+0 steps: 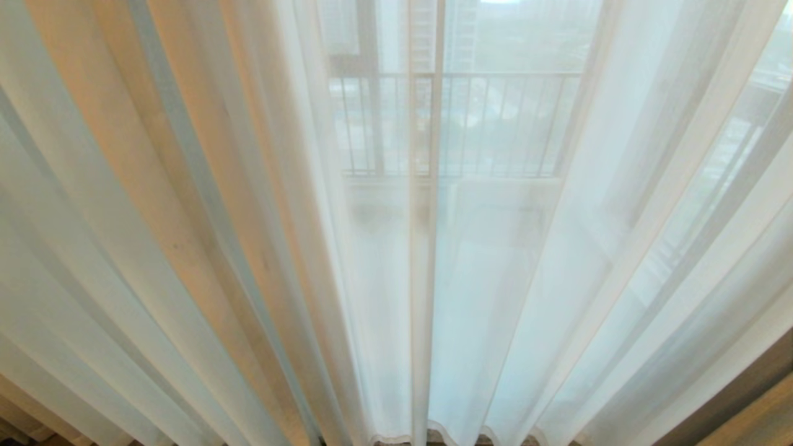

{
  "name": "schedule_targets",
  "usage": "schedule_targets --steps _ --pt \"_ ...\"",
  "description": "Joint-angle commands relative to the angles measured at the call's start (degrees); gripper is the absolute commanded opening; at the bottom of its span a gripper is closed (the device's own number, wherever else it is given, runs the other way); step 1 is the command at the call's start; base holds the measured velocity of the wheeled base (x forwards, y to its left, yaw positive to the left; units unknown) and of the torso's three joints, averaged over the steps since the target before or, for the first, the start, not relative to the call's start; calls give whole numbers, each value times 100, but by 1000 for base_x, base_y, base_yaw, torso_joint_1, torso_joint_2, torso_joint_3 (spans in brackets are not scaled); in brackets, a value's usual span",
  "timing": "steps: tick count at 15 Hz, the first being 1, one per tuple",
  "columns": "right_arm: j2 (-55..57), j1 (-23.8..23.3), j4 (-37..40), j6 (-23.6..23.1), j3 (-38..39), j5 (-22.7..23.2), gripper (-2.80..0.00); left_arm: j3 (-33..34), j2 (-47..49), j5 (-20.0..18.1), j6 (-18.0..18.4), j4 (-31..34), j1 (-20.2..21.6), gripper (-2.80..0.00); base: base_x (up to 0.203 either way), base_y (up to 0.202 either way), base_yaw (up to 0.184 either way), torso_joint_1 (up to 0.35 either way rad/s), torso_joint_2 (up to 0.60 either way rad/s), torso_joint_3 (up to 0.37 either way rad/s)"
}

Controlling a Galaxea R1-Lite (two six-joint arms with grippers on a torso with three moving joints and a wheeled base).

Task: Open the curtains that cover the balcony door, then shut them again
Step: Pull the inner curtains open on both sides

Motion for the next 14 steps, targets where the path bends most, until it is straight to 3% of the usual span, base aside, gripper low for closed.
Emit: schedule_targets --steps 1,14 --pt "-2 0 -2 -4 0 4 -280 0 4 2 3 0 0 -280 0 0 0 0 0 0" --pt "-2 0 -2 -4 0 4 -280 0 4 2 3 0 0 -280 0 0 0 0 0 0"
